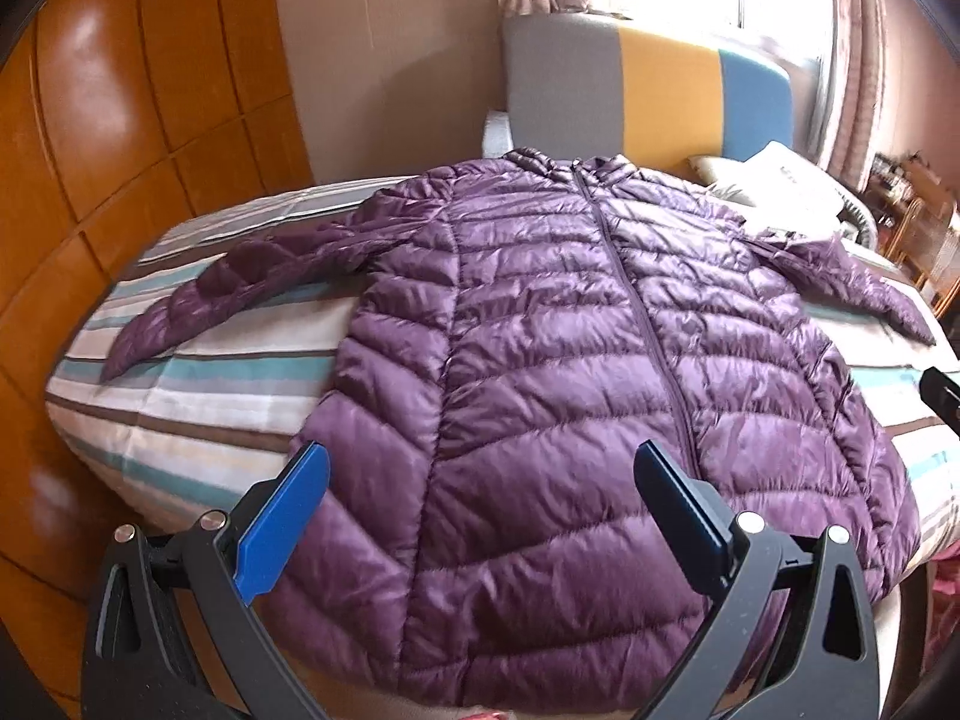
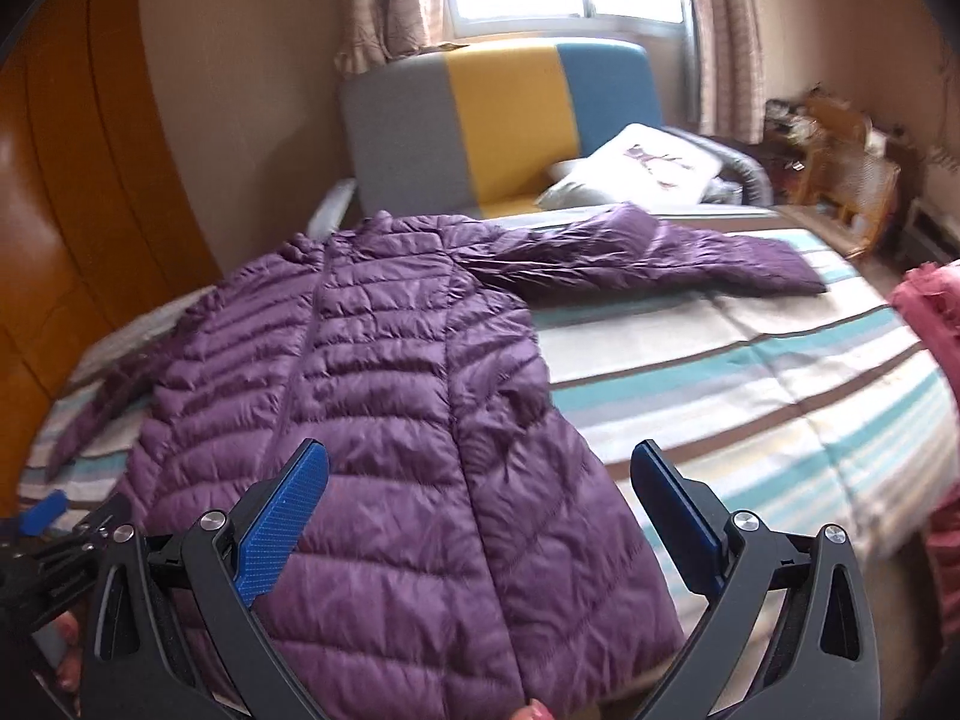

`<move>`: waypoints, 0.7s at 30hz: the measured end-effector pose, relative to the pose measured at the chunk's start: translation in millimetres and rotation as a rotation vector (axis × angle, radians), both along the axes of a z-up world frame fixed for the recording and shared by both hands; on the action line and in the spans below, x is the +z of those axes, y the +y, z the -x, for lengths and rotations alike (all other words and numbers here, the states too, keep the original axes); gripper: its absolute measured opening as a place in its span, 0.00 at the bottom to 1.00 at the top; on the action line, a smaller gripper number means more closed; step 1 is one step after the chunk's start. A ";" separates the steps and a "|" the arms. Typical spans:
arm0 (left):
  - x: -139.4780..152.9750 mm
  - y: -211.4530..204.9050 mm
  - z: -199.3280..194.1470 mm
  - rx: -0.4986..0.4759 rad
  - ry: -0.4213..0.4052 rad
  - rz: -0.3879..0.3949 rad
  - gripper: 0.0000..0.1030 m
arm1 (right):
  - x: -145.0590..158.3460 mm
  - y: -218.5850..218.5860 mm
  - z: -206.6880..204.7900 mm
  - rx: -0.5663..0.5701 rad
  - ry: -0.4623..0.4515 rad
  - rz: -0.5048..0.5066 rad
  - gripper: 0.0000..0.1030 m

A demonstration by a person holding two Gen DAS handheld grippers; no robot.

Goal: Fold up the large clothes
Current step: 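Reach the right gripper to the jacket sleeve cuff and close on it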

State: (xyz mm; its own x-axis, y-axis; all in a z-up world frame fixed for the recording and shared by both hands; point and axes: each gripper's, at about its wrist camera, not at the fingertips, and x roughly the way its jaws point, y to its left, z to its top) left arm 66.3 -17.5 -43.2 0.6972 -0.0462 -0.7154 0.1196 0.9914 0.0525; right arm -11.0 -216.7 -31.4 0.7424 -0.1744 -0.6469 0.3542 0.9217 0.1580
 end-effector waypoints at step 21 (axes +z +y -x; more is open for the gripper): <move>-55.6 -7.2 -124.2 0.076 0.075 -0.053 0.98 | -60.6 -231.3 -68.8 -0.391 0.062 -0.256 0.81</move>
